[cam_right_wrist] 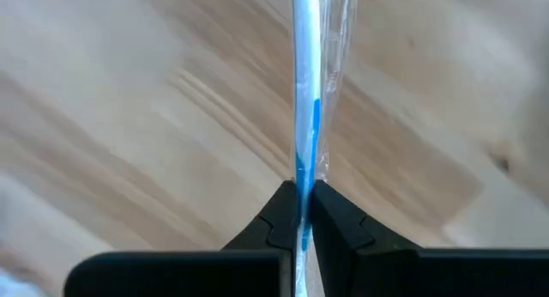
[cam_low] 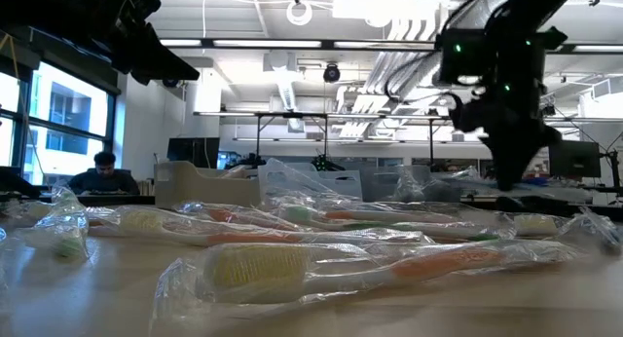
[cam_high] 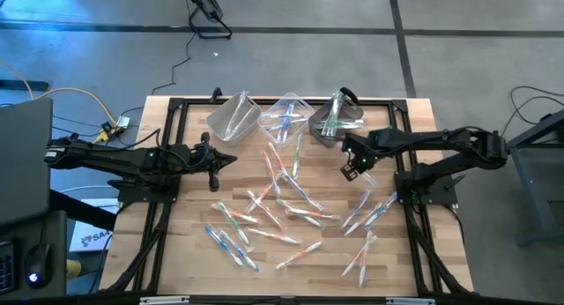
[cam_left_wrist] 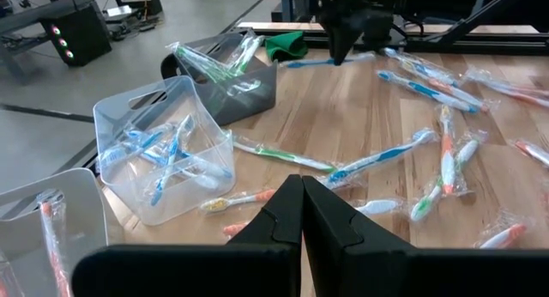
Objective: Pick & Place Toothbrushes
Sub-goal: Put the blue toothbrush into the transparent bin
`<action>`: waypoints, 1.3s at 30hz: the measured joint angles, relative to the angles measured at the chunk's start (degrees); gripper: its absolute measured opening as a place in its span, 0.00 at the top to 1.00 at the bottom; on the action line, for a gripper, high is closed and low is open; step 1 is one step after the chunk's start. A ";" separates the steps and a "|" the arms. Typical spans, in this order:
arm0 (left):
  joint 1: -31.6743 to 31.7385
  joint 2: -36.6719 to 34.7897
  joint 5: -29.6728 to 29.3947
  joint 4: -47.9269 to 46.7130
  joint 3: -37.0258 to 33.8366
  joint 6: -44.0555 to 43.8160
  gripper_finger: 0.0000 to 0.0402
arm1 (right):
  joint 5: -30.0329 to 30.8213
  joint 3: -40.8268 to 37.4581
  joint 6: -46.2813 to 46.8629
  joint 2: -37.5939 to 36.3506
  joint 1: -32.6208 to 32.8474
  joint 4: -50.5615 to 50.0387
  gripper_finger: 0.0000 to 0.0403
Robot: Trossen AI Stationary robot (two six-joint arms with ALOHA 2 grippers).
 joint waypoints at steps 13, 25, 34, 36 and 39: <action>-0.01 0.00 1.16 0.12 0.00 -7.90 1.00 | -0.71 1.70 -12.99 -3.91 0.00 13.61 0.97; 0.00 -0.02 -9.17 0.92 0.02 -1.44 1.00 | 15.51 1.73 -19.33 -3.90 2.42 43.64 0.97; 0.00 0.02 -10.62 5.25 0.02 -1.45 1.00 | 8.23 1.85 -29.47 -0.03 4.64 68.86 0.97; 0.00 0.02 -10.64 6.47 0.02 -1.46 0.97 | 8.15 1.85 -30.61 1.26 4.63 70.62 0.97; 0.00 0.55 -11.10 8.12 0.02 -1.46 0.90 | 8.13 1.83 -30.92 2.85 4.45 70.81 0.97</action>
